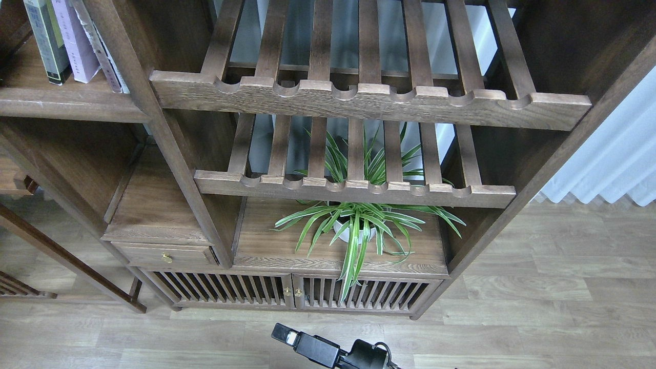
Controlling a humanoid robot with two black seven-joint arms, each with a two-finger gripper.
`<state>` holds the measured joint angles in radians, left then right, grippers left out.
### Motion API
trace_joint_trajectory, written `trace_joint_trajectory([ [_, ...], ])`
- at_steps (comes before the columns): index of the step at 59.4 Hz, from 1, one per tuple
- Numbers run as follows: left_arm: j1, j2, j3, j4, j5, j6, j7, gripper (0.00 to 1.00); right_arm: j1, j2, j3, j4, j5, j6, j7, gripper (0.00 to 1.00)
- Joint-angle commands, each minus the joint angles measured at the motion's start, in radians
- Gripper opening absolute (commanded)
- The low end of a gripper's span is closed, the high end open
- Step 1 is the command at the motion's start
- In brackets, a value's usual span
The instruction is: Organize books on shelf
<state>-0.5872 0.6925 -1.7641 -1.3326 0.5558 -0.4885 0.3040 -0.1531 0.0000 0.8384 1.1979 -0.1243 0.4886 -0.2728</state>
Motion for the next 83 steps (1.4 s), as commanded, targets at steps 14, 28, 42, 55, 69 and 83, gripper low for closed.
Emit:
trace_joint_trajectory([
  [14, -0.410, 0.012, 0.313, 0.277, 0.019, 0.000, 0.056, 0.02, 0.000, 0.000, 0.004, 0.002, 0.000, 0.000, 0.001, 0.99],
  [28, -0.551, -0.001, 0.442, 0.421, 0.019, 0.000, 0.098, 0.03, -0.006, 0.000, 0.005, 0.005, 0.000, 0.000, 0.001, 0.99],
  [42, -0.566, -0.054, 0.497, 0.475, 0.018, 0.000, 0.112, 0.40, -0.006, 0.000, 0.005, 0.006, 0.000, 0.000, 0.003, 0.99],
  [55, -0.533, -0.045, 0.492, 0.467, -0.077, 0.000, 0.098, 0.52, -0.006, 0.000, 0.033, 0.008, 0.003, 0.000, 0.011, 0.99],
  [69, -0.421, -0.025, 0.397, 0.409, -0.158, 0.000, 0.098, 0.51, -0.008, 0.000, 0.041, 0.008, 0.005, 0.000, 0.012, 0.99],
  [83, -0.156, -0.027, 0.166, 0.221, -0.289, 0.000, 0.098, 0.50, -0.008, 0.000, 0.079, 0.017, 0.015, 0.000, 0.018, 0.99],
])
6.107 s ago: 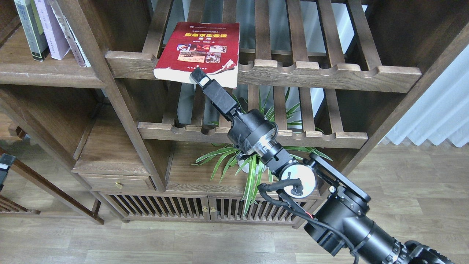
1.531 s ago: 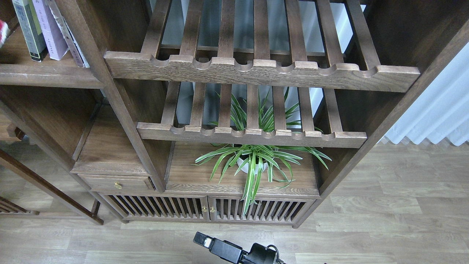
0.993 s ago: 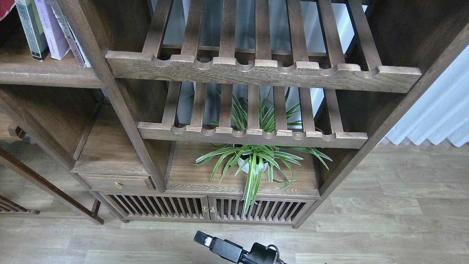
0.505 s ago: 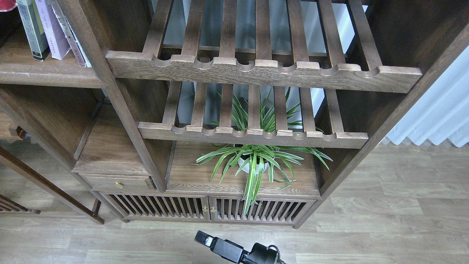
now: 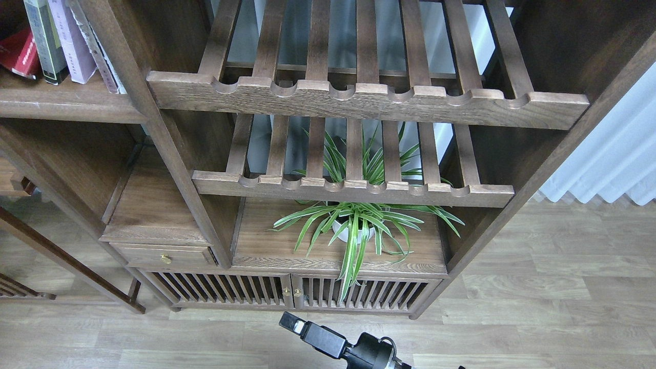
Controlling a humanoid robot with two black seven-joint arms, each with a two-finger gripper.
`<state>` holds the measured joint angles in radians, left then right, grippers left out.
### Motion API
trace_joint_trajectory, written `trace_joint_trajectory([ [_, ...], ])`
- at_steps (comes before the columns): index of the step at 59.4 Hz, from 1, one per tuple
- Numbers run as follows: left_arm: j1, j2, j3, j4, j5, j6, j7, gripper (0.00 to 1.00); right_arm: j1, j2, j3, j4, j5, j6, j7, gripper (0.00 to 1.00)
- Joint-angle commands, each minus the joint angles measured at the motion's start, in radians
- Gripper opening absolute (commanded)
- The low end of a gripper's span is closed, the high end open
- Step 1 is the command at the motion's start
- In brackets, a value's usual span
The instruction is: Organize books on shelf
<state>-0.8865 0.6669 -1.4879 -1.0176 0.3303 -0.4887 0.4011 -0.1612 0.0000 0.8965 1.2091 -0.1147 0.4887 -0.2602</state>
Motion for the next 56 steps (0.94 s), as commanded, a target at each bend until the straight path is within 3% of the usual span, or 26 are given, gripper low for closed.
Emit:
trace_joint_trajectory([
  [1, 0.164, -0.001, -0.121, -0.104, -0.069, 0.000, 0.001, 0.50, 0.000, 0.000, 0.024, 0.007, 0.006, 0.000, 0.009, 0.99],
  [6, 0.317, 0.000, -0.175, -0.196, -0.123, 0.000, 0.001, 0.45, 0.005, 0.000, 0.042, 0.015, 0.006, 0.000, 0.016, 0.99],
  [16, 0.586, -0.013, -0.218, -0.354, -0.234, 0.000, 0.001, 0.46, 0.012, 0.000, 0.067, 0.027, 0.006, 0.000, 0.018, 0.99],
  [17, 0.662, -0.033, -0.221, -0.395, -0.261, 0.000, -0.001, 0.46, 0.017, 0.000, 0.076, 0.029, 0.006, 0.000, 0.018, 0.99],
  [21, 0.728, -0.079, -0.222, -0.415, -0.274, 0.000, -0.001, 0.47, 0.020, 0.000, 0.087, 0.033, 0.007, 0.000, 0.019, 0.99],
  [33, 0.873, -0.250, -0.201, -0.432, -0.274, 0.000, 0.002, 0.50, 0.038, 0.000, 0.114, 0.040, 0.012, 0.000, 0.053, 0.99],
  [44, 0.926, -0.348, -0.157, -0.411, -0.272, 0.000, 0.002, 0.55, 0.051, 0.000, 0.114, 0.049, 0.059, 0.000, 0.098, 0.99],
  [56, 0.960, -0.460, -0.084, -0.363, -0.272, 0.000, 0.002, 0.74, 0.065, 0.000, 0.114, 0.043, 0.082, 0.000, 0.096, 0.99],
])
